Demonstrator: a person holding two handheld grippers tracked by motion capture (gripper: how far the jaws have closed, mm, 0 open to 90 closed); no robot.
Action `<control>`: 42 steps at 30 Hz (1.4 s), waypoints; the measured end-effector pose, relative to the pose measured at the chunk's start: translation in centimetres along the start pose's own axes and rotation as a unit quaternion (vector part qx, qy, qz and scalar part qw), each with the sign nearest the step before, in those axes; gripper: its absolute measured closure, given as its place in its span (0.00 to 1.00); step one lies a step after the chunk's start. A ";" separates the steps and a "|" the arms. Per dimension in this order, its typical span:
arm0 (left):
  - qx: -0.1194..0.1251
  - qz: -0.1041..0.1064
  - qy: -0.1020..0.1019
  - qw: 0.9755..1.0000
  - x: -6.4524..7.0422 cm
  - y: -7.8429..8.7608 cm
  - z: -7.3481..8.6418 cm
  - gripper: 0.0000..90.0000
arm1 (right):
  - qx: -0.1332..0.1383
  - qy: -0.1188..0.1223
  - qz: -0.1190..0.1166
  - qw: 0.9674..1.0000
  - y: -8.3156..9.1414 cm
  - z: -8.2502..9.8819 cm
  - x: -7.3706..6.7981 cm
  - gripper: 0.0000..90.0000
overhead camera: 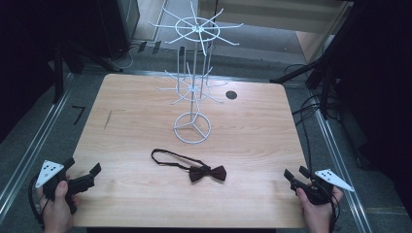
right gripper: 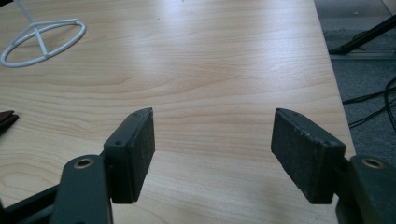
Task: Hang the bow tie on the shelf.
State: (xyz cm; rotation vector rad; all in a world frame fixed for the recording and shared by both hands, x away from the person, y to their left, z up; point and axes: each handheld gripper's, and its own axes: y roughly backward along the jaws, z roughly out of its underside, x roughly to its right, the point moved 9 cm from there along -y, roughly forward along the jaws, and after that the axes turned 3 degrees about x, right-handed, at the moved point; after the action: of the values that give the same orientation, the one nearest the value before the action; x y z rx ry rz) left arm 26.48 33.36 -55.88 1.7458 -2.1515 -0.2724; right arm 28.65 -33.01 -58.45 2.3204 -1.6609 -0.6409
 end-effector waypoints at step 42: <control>-0.013 -0.008 -0.005 1.000 -0.1 -0.3 0.1 0.01 | -0.224 0.248 -0.157 0.929 -9.7 -3.5 -19.6 0.59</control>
State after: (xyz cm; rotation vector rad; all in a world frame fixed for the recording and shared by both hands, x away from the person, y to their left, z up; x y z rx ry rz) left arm 26.73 33.42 -56.12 1.7532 -2.1323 -0.3127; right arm 33.19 -11.56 -55.08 2.1711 -0.8300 -0.3839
